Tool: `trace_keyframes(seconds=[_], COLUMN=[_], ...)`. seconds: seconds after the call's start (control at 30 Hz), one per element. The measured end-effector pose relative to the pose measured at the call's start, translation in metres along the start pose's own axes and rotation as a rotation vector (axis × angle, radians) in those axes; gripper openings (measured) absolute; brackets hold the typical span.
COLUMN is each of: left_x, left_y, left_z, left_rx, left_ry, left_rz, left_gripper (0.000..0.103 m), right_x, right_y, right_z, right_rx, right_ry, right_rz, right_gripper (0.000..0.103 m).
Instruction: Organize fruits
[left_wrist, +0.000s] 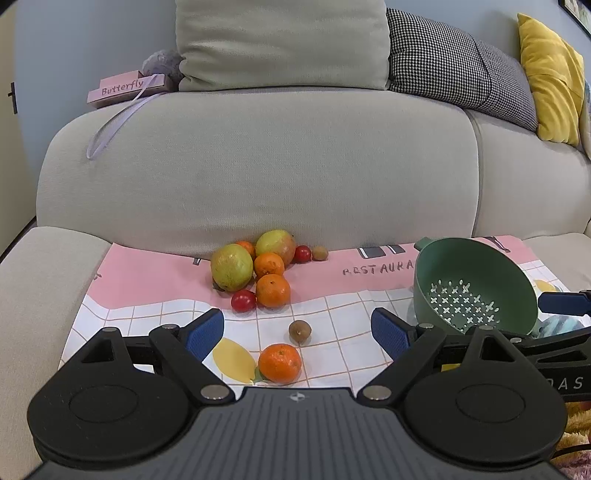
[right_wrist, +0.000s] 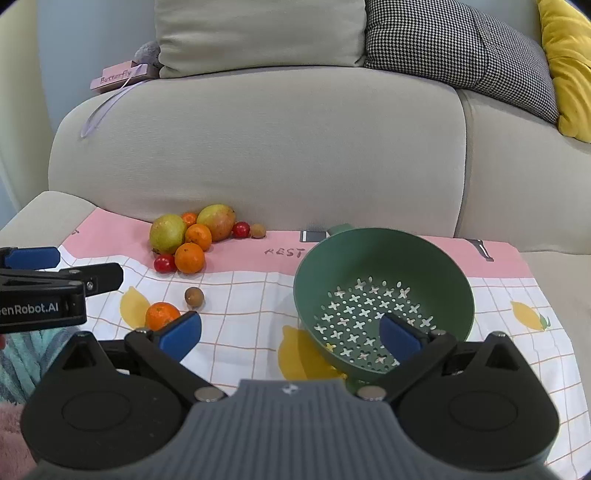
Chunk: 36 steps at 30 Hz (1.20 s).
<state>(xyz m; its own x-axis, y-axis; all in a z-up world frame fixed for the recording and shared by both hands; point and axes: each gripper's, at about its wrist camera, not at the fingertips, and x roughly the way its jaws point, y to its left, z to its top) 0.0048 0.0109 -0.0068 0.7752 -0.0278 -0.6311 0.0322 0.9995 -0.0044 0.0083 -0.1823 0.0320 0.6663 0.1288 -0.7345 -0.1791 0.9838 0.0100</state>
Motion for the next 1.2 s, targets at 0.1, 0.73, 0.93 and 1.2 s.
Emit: trace_keyframes(seconds=[0.1, 0.73, 0.93, 1.2], left_x=[-0.0005, 0.0038, 0.0043, 0.0063], left_y=[0.0003, 0.0042, 0.0055, 0.0093], left_z=[0.0001, -0.0003, -0.0006, -0.0002], left_rx=[-0.003, -0.029, -0.031, -0.025], left_ry=[0.001, 0.034, 0.031, 0.032], left_rz=[0.002, -0.01, -0.009, 0.009], left_gripper=[0.103, 0.103, 0.103, 0.103], right_x=[0.0002, 0.0008, 0.0004, 0.0041], right_y=[-0.0005, -0.0049, -0.0048, -0.0037], right_z=[-0.0003, -0.0001, 0.0, 0.0013], right_rx=[0.002, 0.024, 0.019, 0.017], right_ry=[0.001, 0.007, 0.005, 0.016], right_rz=[0.003, -0.025, -0.03, -0.04], right_gripper=[0.099, 0.099, 0.099, 0.099])
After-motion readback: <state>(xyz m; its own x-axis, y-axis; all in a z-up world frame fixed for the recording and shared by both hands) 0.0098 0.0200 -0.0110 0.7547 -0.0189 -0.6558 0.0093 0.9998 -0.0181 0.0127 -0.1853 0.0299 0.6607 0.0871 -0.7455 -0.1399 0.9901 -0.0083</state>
